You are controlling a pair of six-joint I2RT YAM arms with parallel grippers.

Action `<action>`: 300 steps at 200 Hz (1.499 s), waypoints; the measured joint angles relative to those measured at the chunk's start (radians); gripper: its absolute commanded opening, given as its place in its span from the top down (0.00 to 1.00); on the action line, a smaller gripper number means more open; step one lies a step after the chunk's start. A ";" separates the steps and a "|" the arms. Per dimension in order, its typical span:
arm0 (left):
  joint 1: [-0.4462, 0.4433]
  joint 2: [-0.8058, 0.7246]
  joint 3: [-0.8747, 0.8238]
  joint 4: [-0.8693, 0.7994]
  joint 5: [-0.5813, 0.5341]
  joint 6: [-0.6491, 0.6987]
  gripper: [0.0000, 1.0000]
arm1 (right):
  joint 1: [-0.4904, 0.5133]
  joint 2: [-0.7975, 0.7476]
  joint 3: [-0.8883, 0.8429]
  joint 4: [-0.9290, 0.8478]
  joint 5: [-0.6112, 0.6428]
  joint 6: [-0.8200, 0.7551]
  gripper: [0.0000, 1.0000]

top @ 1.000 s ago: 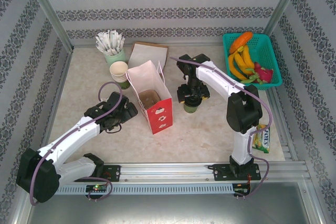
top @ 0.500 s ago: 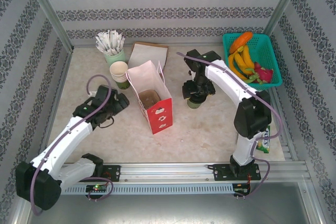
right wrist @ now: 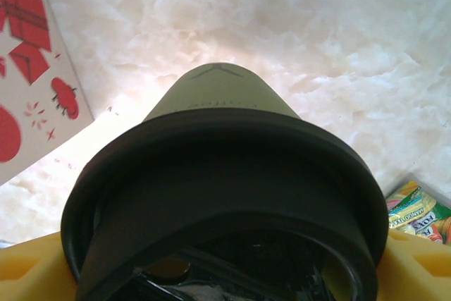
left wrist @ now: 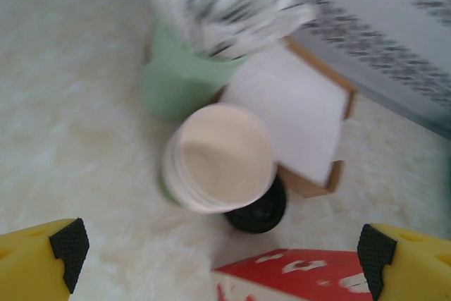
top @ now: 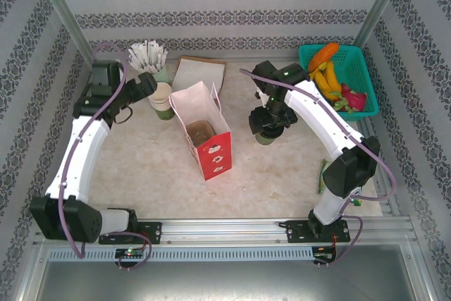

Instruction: Pack the takeout coffee

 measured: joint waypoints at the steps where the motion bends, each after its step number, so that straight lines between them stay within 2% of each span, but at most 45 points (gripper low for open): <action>1: 0.000 0.004 0.005 0.000 0.004 0.006 0.00 | 0.002 0.000 0.003 -0.003 0.000 0.000 0.42; 26: -0.010 0.135 0.184 -0.031 0.187 0.195 0.03 | 0.034 -0.008 0.063 -0.049 0.002 0.000 0.41; 44: -0.051 0.217 0.295 -0.092 0.254 0.344 0.04 | 0.048 -0.022 0.106 -0.079 0.016 0.003 0.41; 66: -0.102 0.277 0.352 -0.171 0.332 0.500 0.07 | 0.057 -0.048 0.137 -0.112 0.027 0.007 0.41; 97: -0.135 0.380 0.470 -0.310 0.386 0.668 0.14 | 0.059 -0.075 0.164 -0.146 0.042 0.013 0.42; 126: -0.173 0.451 0.544 -0.391 0.385 0.766 0.22 | 0.067 -0.090 0.182 -0.148 0.043 0.029 0.42; 156: -0.203 0.512 0.592 -0.463 0.336 0.820 0.53 | 0.086 -0.096 0.197 -0.148 0.047 0.037 0.42; 210: -0.229 0.529 0.596 -0.480 0.338 0.847 0.82 | 0.110 -0.114 0.272 -0.148 0.068 0.060 0.43; 254: -0.303 0.526 0.594 -0.480 0.332 0.844 0.88 | 0.125 -0.126 0.349 -0.148 0.068 0.063 0.43; 300: -0.316 0.521 0.590 -0.480 0.317 0.737 0.89 | 0.169 -0.131 0.475 -0.148 0.056 0.067 0.44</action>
